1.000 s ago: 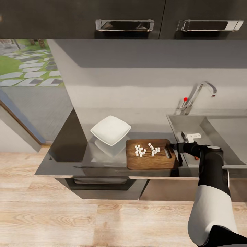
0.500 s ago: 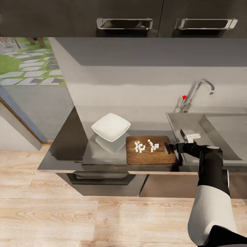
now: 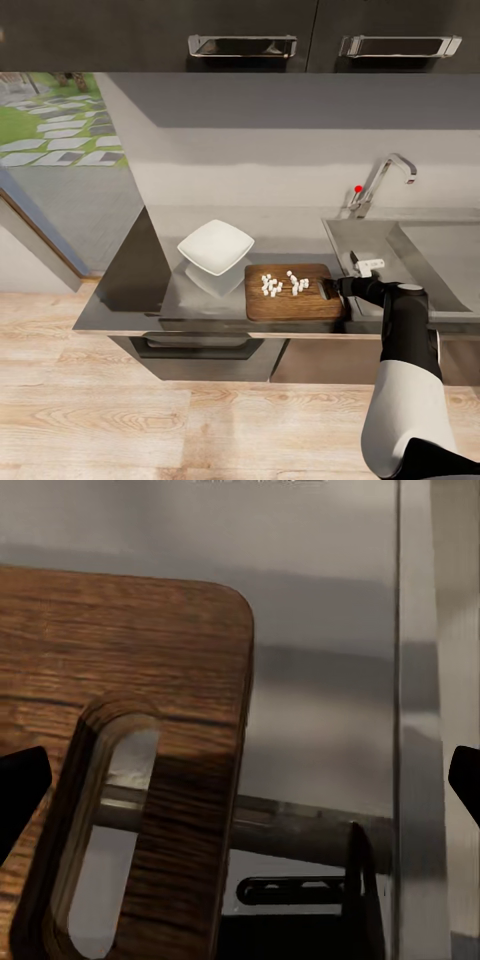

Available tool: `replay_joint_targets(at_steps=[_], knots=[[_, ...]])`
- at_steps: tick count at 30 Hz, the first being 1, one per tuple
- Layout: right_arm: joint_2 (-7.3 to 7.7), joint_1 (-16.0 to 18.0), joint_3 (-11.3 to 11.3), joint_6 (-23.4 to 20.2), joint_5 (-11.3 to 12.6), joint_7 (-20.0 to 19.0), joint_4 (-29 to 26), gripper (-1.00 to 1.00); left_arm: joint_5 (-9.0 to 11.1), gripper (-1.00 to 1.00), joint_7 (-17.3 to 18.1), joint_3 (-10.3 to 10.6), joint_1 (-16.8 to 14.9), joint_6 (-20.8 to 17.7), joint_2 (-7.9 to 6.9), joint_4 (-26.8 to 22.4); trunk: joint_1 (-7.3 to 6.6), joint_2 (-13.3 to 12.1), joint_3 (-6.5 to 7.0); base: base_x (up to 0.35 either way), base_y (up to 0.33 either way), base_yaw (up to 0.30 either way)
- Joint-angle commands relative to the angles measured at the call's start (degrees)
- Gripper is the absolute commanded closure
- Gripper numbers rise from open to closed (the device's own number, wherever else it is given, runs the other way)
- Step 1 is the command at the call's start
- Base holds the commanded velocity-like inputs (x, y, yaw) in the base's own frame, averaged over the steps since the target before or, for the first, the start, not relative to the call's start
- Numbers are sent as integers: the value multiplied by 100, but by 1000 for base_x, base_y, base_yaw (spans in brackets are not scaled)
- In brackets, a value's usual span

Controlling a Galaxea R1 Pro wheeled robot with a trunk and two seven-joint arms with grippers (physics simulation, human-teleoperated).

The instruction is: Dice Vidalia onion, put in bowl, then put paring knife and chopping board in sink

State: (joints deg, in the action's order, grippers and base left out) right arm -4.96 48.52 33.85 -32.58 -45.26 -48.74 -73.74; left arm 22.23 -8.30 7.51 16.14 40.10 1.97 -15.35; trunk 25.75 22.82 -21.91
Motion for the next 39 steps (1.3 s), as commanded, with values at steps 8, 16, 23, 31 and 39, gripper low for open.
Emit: replay_joint_targets(at_steps=[8, 16, 23, 31, 39], knots=[[-55, 8, 21, 98, -112, -48, -9, -100, 9, -100, -57, 49, 3, 7, -3, 5, 4, 10, -9, 0, 0, 0], [-58, 8, 23, 103, -115, -48, -9, -100, 9, -100, -57, 49, 3, 7, -3, 5, 4, 10, -9, 0, 0, 0], [-49, 8, 28, 103, -122, -48, -9, -100, 9, -100, -57, 49, 3, 7, -3, 5, 4, 10, -9, 0, 0, 0], [-41, 8, 34, 97, -123, -40, -9, -100, 9, -100, -57, 49, 3, 7, -3, 5, 4, 10, -9, 0, 0, 0], [-40, 8, 34, 88, -123, -39, -9, -100, 9, -100, -57, 49, 3, 7, -3, 5, 4, 10, -32, 0, 0, 0]])
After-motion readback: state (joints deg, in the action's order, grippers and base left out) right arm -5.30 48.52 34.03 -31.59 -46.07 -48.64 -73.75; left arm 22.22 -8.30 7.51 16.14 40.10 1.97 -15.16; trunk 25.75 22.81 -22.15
